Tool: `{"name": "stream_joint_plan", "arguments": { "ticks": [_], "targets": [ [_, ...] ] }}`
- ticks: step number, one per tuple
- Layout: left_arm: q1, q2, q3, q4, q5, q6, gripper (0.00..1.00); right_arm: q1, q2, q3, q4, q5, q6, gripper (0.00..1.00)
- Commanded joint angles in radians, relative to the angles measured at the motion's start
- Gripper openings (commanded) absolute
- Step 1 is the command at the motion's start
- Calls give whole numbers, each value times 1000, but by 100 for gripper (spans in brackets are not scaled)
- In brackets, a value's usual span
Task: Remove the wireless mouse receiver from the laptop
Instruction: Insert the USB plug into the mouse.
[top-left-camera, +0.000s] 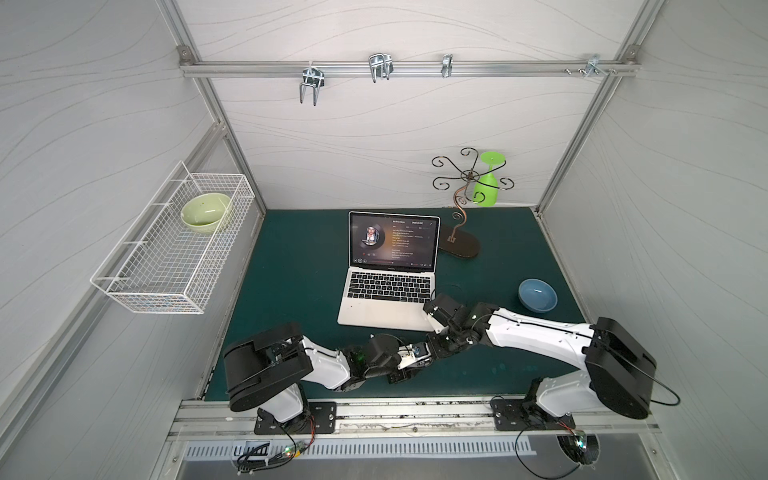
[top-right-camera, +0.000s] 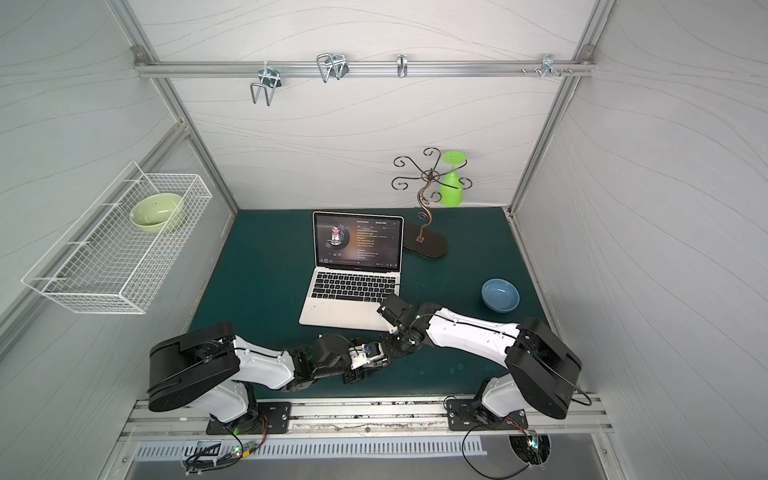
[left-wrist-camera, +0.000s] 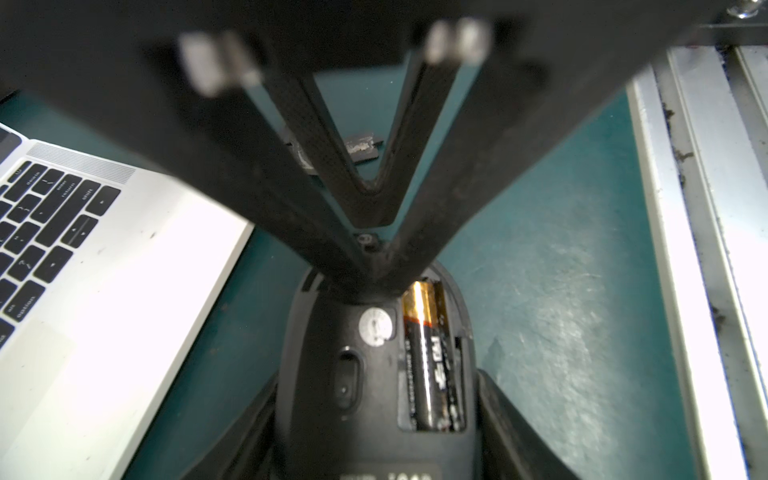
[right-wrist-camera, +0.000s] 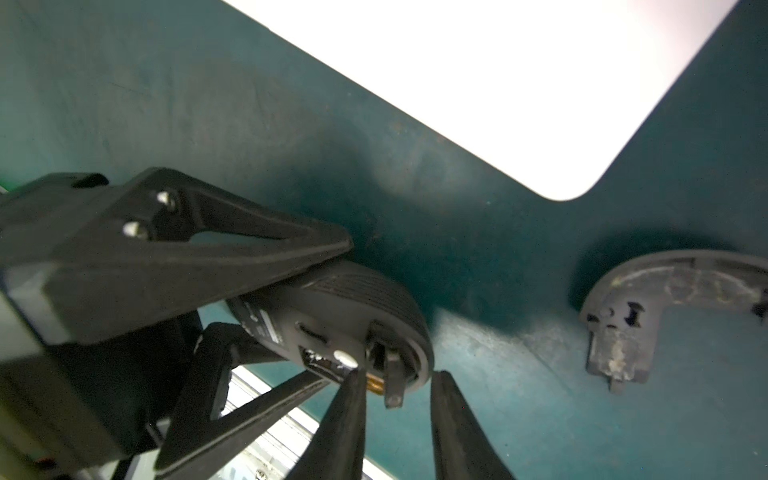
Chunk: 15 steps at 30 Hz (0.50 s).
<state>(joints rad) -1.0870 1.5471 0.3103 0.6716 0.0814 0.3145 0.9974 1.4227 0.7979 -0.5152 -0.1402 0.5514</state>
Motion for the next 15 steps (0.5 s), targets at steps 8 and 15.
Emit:
{"name": "stream_joint_plan", "arguments": {
  "ticks": [8,15],
  "targets": [
    [-1,27,26,-80,-18,47,0,60,19,37,72,-92,12,37],
    [-1,26,26,-82,-14,46,0,61,7,37,106,-134,19,40]
  ]
}}
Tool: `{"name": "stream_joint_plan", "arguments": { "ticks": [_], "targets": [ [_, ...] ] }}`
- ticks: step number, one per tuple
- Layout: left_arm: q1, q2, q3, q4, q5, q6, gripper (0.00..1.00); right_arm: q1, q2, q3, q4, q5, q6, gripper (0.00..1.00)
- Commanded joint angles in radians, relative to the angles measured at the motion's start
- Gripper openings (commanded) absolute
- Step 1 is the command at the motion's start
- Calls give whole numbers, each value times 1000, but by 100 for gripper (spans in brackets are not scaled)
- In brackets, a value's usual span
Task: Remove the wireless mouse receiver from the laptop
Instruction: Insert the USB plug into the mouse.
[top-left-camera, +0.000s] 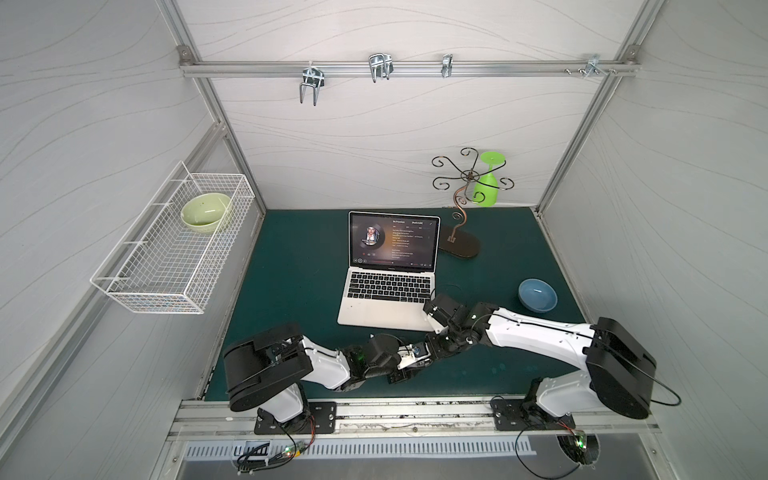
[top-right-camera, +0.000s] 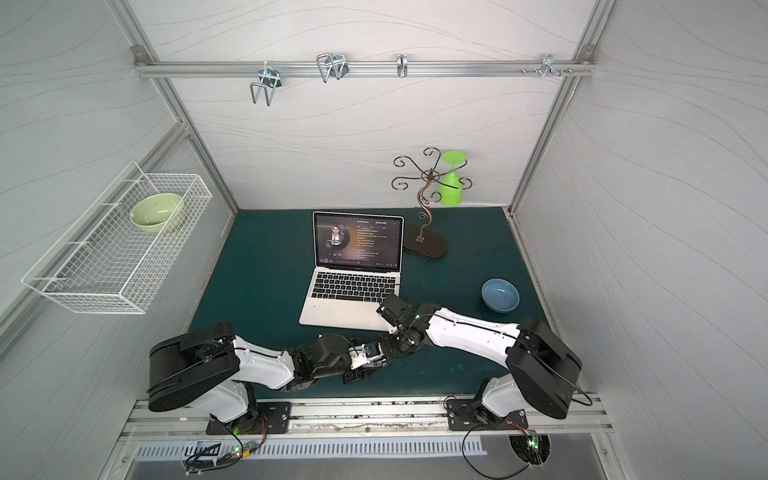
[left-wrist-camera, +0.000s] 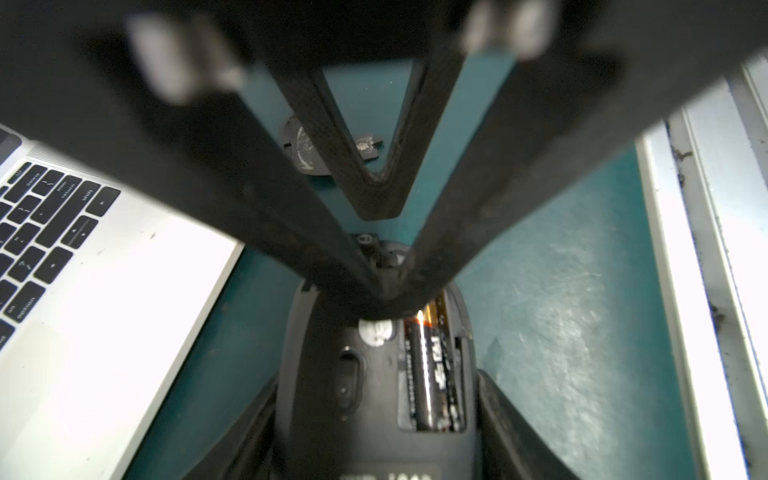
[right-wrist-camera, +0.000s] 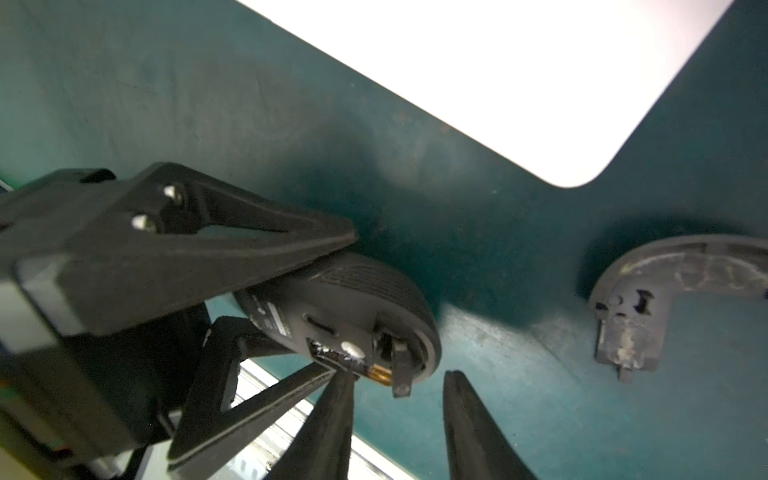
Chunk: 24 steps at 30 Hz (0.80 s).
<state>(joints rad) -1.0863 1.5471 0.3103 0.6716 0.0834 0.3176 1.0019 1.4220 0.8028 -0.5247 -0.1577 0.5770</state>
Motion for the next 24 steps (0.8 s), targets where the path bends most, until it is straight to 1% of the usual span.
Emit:
{"name": "stream_joint_plan", "arguments": {
  "ticks": [1,5,11,13,19,21,22,24],
  "targets": [
    [-1,27,26,-81,-16,42,0,57,8,32,116,-120,-5,40],
    [-1,28,26,-80,-13,43,0,58,6,31,139,-147,13,38],
    [-1,26,26,-80,-11,43,0,56,7,36,147,-165,26,26],
    [-1,26,26,-80,-10,43,0,56,11,36,150,-168,30,26],
    [-2,28,27,-80,-10,41,0,56,14,32,147,-168,32,37],
    [-2,28,26,-80,-7,41,0,56,10,30,143,-162,31,45],
    [-1,28,26,-81,-5,41,0,55,8,30,140,-156,30,47],
    [-1,30,27,-80,-4,41,0,55,3,29,135,-149,29,49]
  ]
}}
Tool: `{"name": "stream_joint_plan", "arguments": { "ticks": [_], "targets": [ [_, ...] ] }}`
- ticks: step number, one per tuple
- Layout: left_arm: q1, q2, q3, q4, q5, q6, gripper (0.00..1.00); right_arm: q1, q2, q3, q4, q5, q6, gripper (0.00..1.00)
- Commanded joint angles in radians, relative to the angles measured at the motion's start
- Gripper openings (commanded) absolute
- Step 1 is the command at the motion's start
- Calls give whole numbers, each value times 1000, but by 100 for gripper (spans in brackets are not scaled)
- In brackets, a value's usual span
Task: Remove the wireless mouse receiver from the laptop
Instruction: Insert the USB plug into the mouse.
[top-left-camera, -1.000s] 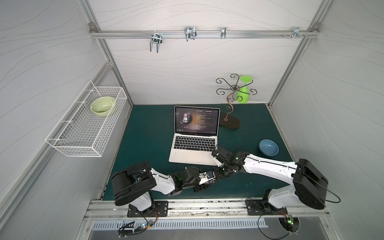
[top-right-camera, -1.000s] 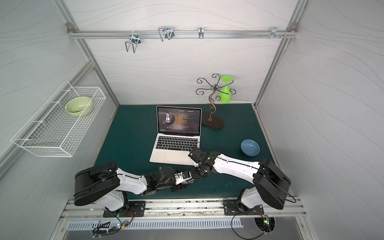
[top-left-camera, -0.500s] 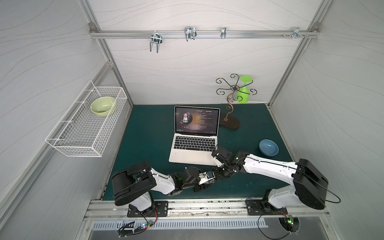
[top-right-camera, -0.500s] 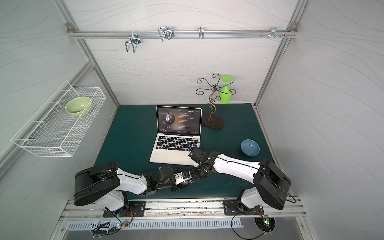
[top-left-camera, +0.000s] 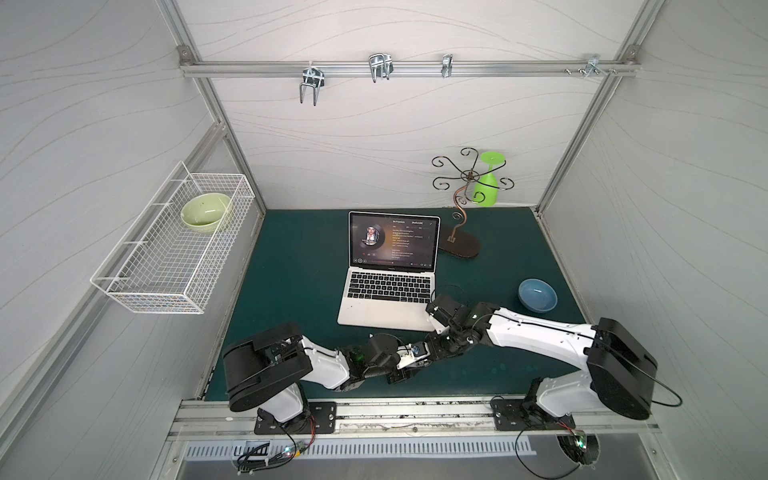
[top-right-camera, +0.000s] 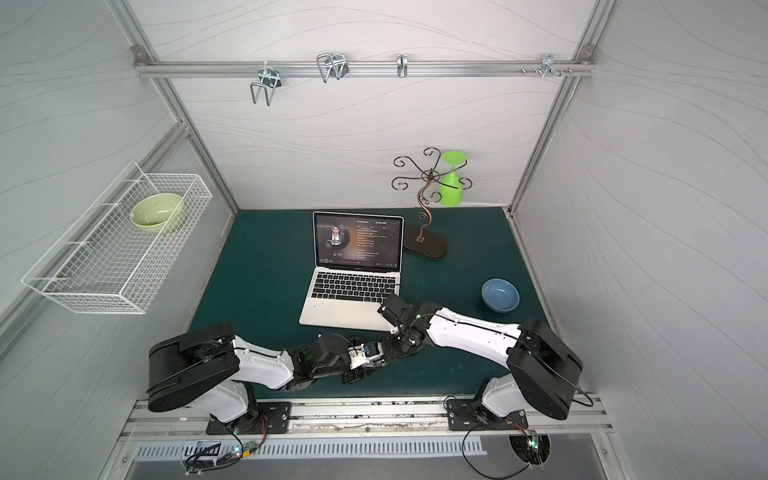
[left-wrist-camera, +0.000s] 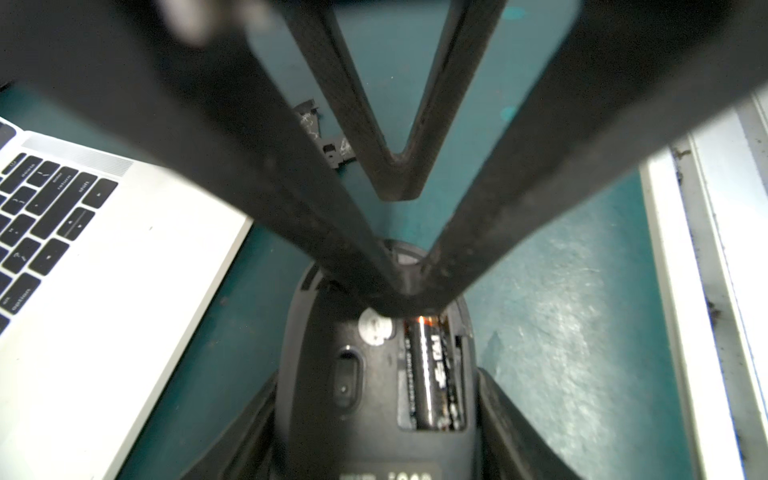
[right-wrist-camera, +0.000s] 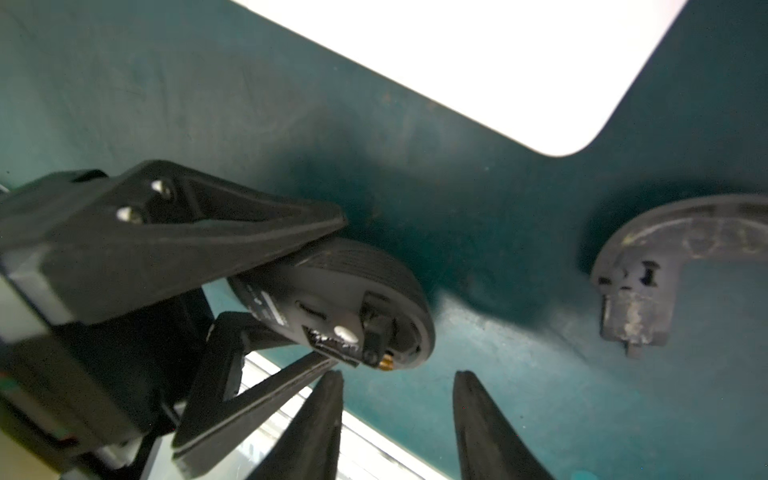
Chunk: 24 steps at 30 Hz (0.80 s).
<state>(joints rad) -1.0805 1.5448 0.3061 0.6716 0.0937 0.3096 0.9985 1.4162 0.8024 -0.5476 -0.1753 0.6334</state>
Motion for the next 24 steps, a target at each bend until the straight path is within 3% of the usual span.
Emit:
{"name": "stream_joint_plan", "arguments": {
  "ticks": [1,5,10,24],
  "targets": [
    [-7,33,31,-81,-14,49,0,58,4,27,159,-130,-27,48],
    [-7,33,32,-80,-14,49,0,57,-17,27,169,-139,-24,48],
    [-6,33,31,-78,-2,46,0,46,-70,-1,263,-250,-32,52],
    [16,26,31,-81,57,31,0,-151,-302,-155,348,-415,-3,59]
  ]
}}
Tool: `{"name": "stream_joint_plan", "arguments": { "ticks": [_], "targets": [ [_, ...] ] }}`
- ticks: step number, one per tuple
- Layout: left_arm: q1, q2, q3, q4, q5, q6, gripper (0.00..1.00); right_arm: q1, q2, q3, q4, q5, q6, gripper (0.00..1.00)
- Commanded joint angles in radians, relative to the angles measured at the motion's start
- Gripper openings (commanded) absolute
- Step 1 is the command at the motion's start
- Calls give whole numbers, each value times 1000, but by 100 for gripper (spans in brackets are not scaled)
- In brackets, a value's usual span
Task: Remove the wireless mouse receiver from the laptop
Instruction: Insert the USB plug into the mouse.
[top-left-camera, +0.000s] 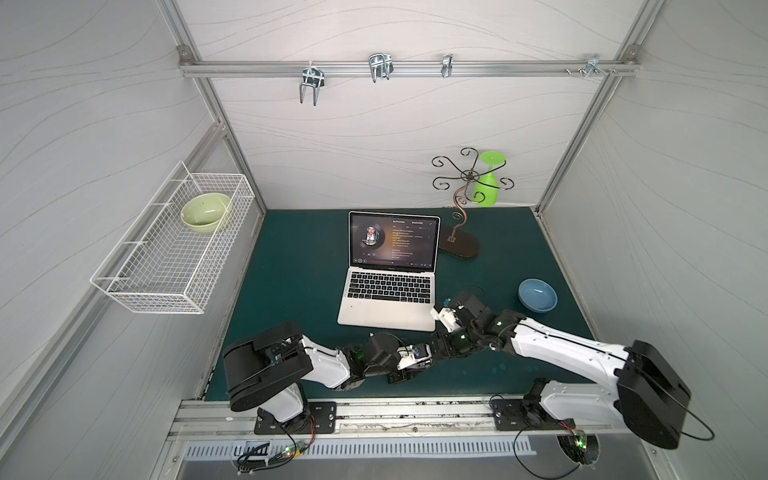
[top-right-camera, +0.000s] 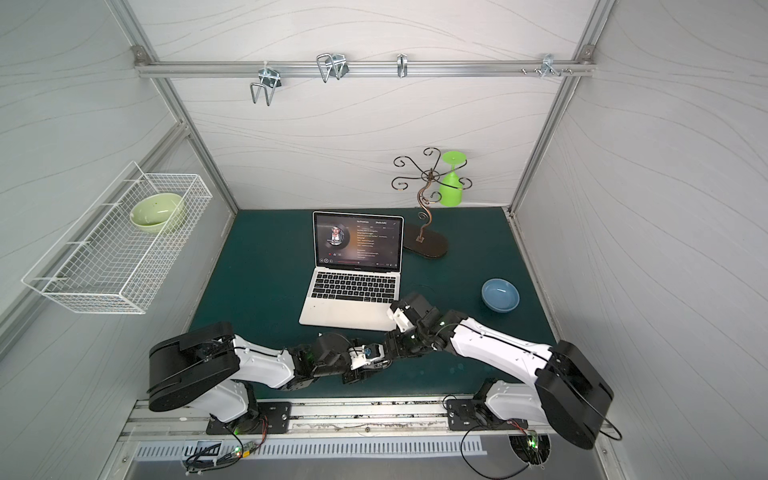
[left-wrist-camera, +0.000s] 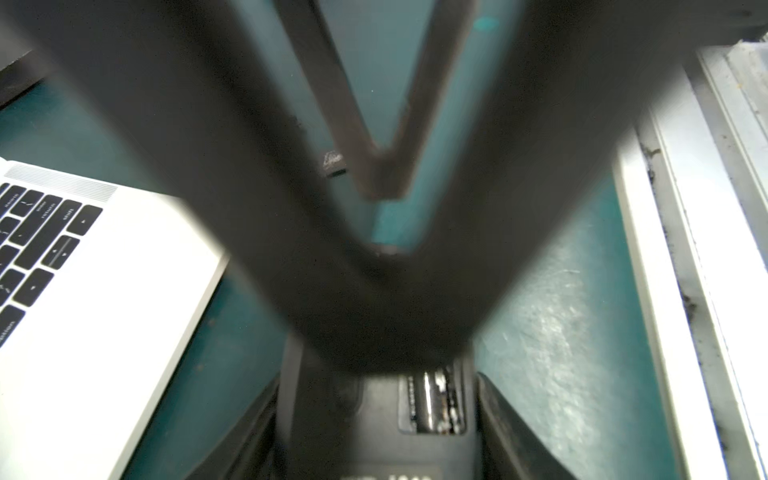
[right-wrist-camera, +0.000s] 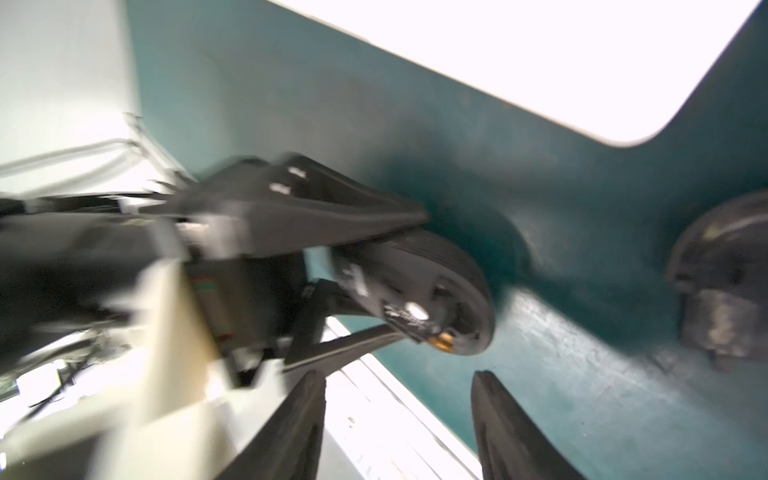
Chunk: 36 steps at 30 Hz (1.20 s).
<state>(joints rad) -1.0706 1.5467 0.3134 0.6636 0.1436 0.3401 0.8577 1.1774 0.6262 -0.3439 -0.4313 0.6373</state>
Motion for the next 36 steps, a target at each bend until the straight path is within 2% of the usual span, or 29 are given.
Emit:
{"name": "stream_joint_plan", "arguments": {
  "ticks": [1,8,18,36],
  "targets": [
    [6,24,24,-72,8,0,0,-21,-70,22,123,-148,-13,59],
    [9,24,25,-75,13,-1,0,-26,-9,61,-46,-59,-79,49],
    [12,26,27,-76,18,-1,0,-13,104,44,0,-67,-86,36],
    [15,29,30,-81,28,0,0,2,184,90,-69,51,-129,25]
  ]
}}
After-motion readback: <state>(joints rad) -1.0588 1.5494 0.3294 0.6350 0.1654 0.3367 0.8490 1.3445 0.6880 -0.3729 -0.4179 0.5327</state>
